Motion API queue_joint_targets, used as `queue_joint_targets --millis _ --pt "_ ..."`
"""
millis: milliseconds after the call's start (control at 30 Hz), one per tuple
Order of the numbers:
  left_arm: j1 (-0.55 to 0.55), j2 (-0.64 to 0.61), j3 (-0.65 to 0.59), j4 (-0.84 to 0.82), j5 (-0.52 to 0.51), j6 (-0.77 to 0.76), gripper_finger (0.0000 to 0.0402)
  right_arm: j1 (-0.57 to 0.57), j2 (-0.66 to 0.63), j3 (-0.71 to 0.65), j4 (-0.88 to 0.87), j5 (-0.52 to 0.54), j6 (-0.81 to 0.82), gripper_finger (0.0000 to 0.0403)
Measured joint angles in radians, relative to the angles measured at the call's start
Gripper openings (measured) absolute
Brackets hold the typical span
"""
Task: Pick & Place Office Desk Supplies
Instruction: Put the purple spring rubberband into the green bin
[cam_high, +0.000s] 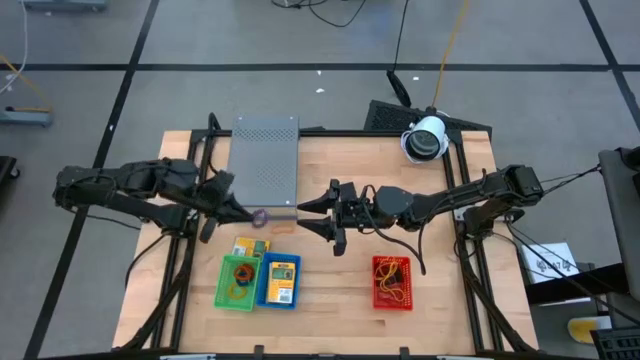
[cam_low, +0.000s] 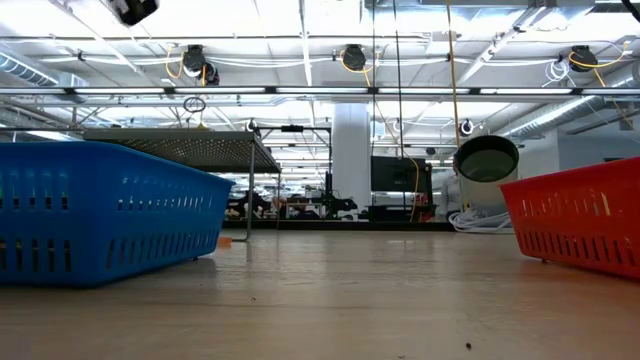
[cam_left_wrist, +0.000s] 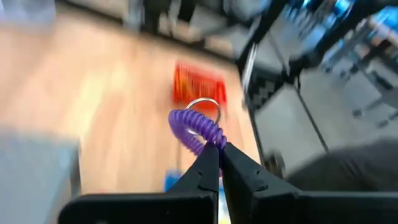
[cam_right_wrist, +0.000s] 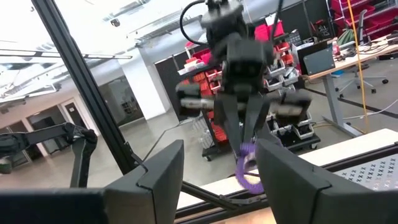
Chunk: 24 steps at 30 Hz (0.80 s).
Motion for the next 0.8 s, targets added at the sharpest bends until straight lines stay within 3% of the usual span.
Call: queue_joint_targets --millis 233,500,800 --pt "-0.117 0.007 0.000 -0.299 0.018 -0.173 0.0005 0.000 0.000 0.000 -0.002 0.001 0.000 0.0188" --pt "-0.287 0.071 0.000 -0.334 0.042 -0.303 0.0005 0.000 0.000 0.000 -0.010 0.007 0.000 0.0191" --pt "-0.385 0.173 0.000 -0.335 0.042 -0.365 0.0005 -0.002 0.000 0.000 -0.010 0.006 -0.012 0.0190"
